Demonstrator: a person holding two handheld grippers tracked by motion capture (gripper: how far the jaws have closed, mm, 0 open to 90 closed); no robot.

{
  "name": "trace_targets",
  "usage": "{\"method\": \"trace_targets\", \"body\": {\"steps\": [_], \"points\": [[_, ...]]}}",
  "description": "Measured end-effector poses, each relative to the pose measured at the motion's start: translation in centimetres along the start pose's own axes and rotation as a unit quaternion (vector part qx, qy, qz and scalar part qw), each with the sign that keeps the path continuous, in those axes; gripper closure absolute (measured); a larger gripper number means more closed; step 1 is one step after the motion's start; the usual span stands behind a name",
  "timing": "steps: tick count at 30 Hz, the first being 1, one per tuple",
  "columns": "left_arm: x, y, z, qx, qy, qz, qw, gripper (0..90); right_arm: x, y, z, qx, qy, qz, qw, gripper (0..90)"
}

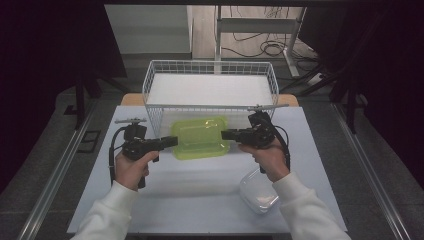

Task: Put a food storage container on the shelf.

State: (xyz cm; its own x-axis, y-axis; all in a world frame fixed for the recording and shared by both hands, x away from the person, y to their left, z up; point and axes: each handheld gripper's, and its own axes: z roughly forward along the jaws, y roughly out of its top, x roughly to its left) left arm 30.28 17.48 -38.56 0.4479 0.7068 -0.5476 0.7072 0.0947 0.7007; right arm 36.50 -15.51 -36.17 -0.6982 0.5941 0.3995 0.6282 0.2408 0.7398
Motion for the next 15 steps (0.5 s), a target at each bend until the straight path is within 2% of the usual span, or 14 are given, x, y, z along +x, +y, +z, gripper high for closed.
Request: {"method": "trace_targets", "body": {"steps": [15], "points": [[-0.7,2.7,0.0,0.002,-0.005,0.016,0.9999,79.8,0.1,1.9,-1.3,-0.019,-0.003,-0.003,0.9998,78.3]]}}
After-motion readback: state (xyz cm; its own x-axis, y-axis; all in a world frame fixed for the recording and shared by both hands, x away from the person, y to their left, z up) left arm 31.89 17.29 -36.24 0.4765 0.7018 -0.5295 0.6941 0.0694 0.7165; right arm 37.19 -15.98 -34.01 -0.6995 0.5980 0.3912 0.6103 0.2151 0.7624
